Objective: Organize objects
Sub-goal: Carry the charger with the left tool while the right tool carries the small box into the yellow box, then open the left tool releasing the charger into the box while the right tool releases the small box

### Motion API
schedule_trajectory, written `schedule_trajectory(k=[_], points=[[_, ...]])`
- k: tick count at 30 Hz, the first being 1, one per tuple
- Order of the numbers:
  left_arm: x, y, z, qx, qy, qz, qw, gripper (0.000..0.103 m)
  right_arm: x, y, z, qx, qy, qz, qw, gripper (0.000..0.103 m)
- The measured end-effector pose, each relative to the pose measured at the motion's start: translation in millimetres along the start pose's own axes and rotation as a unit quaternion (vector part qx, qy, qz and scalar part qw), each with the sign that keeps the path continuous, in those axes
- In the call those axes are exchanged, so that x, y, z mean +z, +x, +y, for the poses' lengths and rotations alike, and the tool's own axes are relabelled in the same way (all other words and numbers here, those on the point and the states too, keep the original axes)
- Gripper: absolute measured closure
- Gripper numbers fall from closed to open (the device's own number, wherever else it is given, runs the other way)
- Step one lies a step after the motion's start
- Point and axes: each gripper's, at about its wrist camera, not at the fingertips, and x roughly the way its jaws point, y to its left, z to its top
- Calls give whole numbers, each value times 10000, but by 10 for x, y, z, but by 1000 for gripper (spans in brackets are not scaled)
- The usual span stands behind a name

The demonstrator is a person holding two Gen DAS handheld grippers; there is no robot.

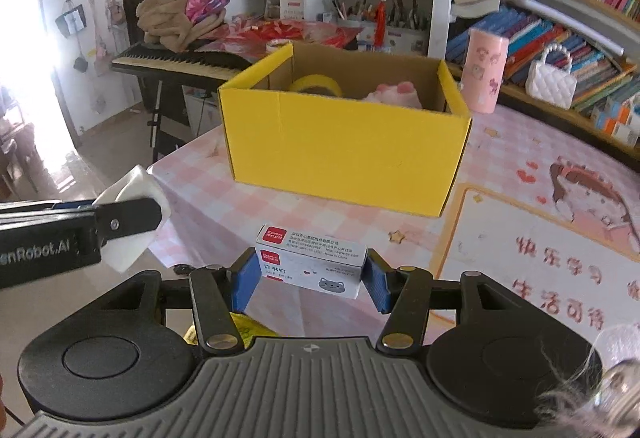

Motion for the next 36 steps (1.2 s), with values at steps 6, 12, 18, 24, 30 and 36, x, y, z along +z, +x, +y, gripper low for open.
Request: schedule_trajectory(k=[6,12,18,24,30,36], points=[[310,107,-77,-64,92,-358,9993,69,321,18,-176,-125,56,-638,9979,51],[748,397,-252,-41,221,-705,9973,69,802,284,-467,-262,139,-981,9947,51],[966,815,-454,81,268,-712,9971,69,1101,812,-699,-173,-48,-726,9972,51],[1031,1201,-535,223,298,-462,9982,69,1190,1333,-780,106,-349,-146,9992,51],[1028,1449,-561,295,272,-250,9989,69,1206,1499,-892,334,-124,62,9993,50],[989,1639,-549,361,239,12,9991,69,1164,1486,-889,306,-217,-39,9993,50]])
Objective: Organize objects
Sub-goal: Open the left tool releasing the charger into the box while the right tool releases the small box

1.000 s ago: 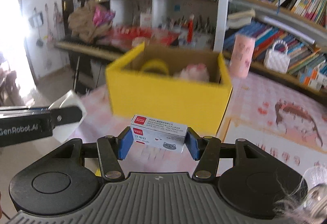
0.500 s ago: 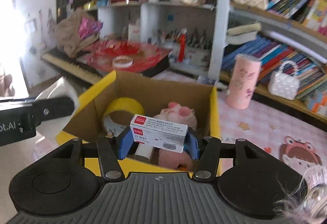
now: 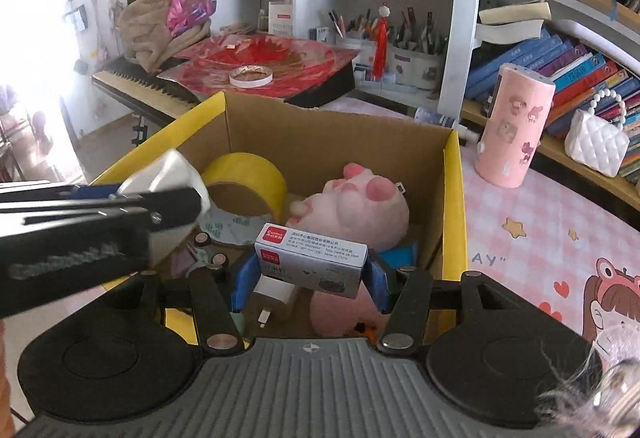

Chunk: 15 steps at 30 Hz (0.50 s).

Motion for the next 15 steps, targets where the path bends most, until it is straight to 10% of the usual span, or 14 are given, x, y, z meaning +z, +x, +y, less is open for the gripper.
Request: schedule_trajectory(k=[15], points=[[-46,108,-152,-50,404,244,9989,65,-264,-634,-148,-342,264,-803,9958,45]])
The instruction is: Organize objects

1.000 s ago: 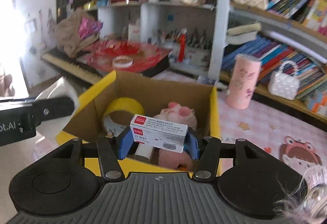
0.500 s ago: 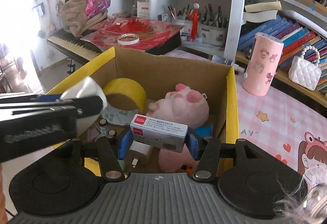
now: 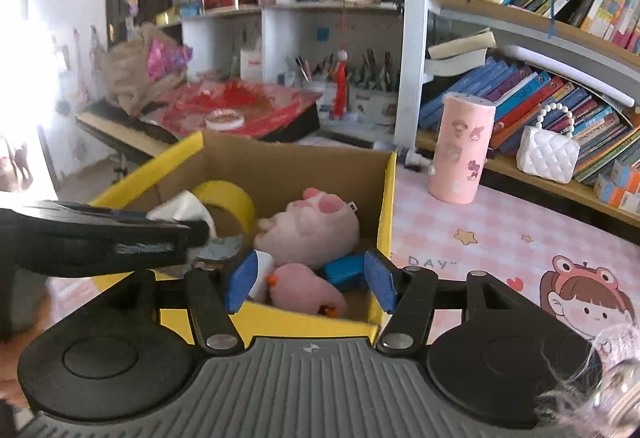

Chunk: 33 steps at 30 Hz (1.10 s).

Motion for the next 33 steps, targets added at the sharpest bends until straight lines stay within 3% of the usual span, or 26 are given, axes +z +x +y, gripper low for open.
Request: schedule_trajectory(k=[3,5,8,19,22,33], points=[[-14,-26,-55,23,108,-21,9999,61,-32,-130,-9,-175,54,-70,9998,44],[-18,-75,-79,38,90,-71,9999,44,-64,-195,-35,-226,123,-72,9996,44],[-28,-206,-125,9,85,-245,9997,29,-104,-289,-73,-309,211,-67,9993,44],[-246,-946,-335,-242,159,-744,9968,14,-337,-785,-113,-854,481,23,9952,43],[-353,-1113,-360,-193,148,-713,9972,10,-424,-969,-123,-1095,593,71,9922,40],[-919,-1500,-422,-140,327,-246,9991,9,-977,-1571,-2,-1806,1240,347,9751,38]])
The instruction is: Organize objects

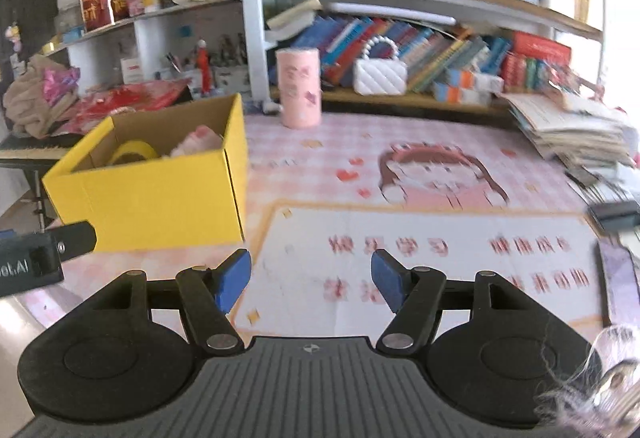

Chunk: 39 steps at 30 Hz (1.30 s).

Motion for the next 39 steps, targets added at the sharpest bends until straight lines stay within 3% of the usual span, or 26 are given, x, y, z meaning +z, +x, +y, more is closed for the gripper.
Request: schedule_trajectory(k=[10,18,33,39], points=[[-294,-191,-227,-237,512,164,9983,9,-367,-359,-124,-459,209,115,9987,37],[-368,-202,-349,-272,691,271,9969,9,-447,-462,-218,-724,271,212,9968,32],[-428,-165,-579,-55,891,357,9954,9,-468,-459,-361,-805,373,330,9955,26],[-445,-175,-605,36,927,376,9950,4,-477,-455,-368,-780,339,344,9958,21]])
